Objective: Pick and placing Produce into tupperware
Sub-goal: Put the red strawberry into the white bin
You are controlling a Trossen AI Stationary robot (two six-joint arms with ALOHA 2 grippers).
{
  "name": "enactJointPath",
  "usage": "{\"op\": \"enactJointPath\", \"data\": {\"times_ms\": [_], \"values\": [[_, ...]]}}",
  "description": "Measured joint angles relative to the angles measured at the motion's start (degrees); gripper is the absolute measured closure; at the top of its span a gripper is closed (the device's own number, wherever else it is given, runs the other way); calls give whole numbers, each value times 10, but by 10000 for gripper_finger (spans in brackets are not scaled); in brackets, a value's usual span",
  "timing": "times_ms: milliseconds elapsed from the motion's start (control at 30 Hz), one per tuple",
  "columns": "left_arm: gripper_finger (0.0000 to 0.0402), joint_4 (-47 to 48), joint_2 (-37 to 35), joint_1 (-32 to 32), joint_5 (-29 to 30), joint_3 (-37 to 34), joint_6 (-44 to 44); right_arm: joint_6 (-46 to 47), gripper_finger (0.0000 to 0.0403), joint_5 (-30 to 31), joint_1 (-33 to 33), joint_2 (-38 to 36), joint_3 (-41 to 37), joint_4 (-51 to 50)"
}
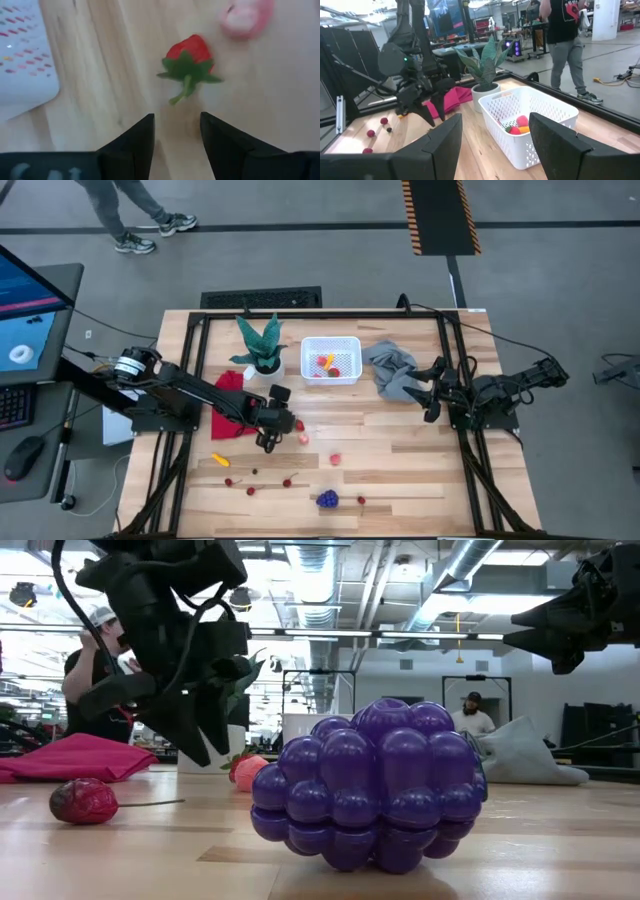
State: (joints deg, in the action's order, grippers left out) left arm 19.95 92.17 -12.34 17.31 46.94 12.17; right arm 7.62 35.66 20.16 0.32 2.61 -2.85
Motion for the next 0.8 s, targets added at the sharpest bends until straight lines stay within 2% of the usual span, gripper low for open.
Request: {"op": "enactJointPath", "data": {"times_ms": [300,800], "values": [[266,-30,-1,-3,9,0,55,1,149,0,0,4,0,0],[276,-54,9,-3,-10,1,64,5,149,1,0,4,0,0]]}}
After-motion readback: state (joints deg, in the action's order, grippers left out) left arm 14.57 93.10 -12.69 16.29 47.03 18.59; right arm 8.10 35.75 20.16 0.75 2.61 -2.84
